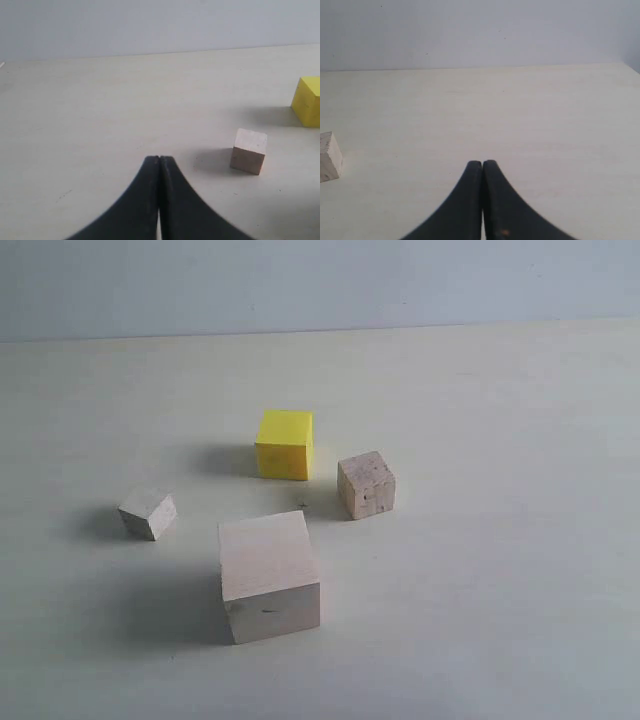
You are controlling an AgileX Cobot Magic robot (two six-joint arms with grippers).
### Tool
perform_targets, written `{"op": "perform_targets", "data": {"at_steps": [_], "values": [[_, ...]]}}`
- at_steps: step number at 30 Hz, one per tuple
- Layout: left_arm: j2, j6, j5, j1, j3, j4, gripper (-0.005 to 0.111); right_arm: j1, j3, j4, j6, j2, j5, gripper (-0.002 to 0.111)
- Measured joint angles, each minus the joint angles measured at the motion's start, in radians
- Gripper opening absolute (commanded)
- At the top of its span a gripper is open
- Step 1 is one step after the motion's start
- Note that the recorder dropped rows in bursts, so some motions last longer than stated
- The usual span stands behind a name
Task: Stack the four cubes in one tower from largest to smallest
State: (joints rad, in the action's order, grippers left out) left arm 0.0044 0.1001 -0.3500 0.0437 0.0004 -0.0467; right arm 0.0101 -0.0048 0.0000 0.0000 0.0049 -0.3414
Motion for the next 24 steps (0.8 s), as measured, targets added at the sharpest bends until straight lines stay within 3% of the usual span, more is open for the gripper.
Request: {"op": "perform_targets", "data": {"at_steps": [10,17,24], "values": [[0.0,0.0,0.301,0.0,0.0,0.0,0.0,0.0,0.0,0.0,0.0,0.0,0.0,0.0],[0.0,0.0,0.335,0.0,0.0,0.0,0.0,0.0,0.0,0.0,0.0,0.0,0.01,0.0],[0.0,0.0,0.336,0.0,0.0,0.0,0.0,0.0,0.0,0.0,0.0,0.0,0.218,0.0]]}}
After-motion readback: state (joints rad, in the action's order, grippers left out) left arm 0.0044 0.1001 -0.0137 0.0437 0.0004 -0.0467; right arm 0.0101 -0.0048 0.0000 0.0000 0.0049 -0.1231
